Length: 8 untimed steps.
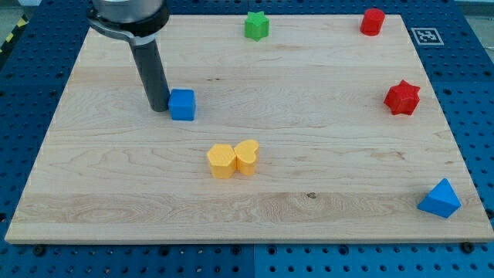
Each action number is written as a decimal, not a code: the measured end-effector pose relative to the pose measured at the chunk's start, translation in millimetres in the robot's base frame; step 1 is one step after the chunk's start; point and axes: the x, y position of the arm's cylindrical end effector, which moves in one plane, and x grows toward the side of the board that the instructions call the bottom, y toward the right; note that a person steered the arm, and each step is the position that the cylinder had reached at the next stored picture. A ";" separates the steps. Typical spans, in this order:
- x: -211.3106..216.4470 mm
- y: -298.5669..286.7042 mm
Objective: Slide blue cube towards red star
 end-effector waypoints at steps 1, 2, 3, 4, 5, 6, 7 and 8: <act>8.0 6.1; 7.9 23.0; 7.9 41.2; 7.9 55.1; 7.9 67.0; 6.2 71.4; -0.1 71.4; -1.1 78.8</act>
